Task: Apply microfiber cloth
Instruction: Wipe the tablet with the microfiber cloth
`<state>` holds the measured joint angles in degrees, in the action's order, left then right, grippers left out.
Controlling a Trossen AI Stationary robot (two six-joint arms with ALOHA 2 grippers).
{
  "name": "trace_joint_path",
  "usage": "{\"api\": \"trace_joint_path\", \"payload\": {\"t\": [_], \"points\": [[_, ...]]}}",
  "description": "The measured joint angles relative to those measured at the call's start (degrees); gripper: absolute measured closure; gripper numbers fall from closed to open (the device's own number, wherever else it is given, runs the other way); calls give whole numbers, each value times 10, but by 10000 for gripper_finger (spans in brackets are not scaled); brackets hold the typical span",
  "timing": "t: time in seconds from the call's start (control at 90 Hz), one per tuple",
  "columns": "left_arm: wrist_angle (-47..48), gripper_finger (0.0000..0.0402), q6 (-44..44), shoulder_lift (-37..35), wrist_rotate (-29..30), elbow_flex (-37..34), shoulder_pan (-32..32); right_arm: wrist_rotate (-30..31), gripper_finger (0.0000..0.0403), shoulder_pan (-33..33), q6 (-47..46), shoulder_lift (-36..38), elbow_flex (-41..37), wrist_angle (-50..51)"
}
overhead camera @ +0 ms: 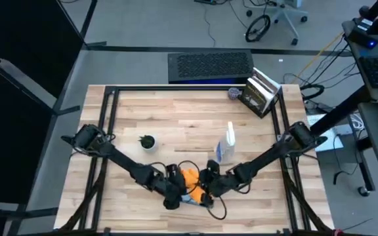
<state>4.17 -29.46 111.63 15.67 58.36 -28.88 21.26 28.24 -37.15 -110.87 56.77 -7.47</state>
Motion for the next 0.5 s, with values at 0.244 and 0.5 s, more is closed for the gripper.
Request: {"api": "trace_joint_path", "payload": {"t": [0.244,0.5], "points": [[1,401,-32,3,1,-10,1,-32,389,45,-53,17,5,145],[-12,401,-30,0,1,-15,0,-56,389,104,-104,95,-4,311]]}}
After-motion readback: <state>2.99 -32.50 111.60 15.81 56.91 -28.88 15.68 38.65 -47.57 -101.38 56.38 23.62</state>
